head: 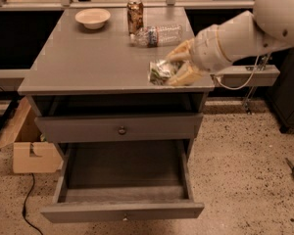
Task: Pick 7up can from middle drawer and place on counter
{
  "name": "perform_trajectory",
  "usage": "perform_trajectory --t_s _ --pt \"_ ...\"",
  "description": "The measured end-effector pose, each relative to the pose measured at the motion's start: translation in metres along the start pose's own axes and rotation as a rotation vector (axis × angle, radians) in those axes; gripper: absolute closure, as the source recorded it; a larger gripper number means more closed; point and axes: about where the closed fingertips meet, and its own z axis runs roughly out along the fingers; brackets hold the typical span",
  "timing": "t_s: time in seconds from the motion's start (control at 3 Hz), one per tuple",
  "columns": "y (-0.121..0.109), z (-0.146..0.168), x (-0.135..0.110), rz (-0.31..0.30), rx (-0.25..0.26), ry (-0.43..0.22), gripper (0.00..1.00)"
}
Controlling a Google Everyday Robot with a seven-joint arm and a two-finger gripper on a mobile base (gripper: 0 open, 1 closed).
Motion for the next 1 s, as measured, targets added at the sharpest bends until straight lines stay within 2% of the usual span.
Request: perform_trajectory --t_s 0.33,0.67,1.0 --pt "-0.063 0.020 -0.003 0.056 0.035 -0.053 1.00" --pt "-0.092 0.046 -0.003 0.090 0.027 -0.049 1.00" --pt "-0.115 0.077 0.000 0.116 0.016 -0.008 1.00"
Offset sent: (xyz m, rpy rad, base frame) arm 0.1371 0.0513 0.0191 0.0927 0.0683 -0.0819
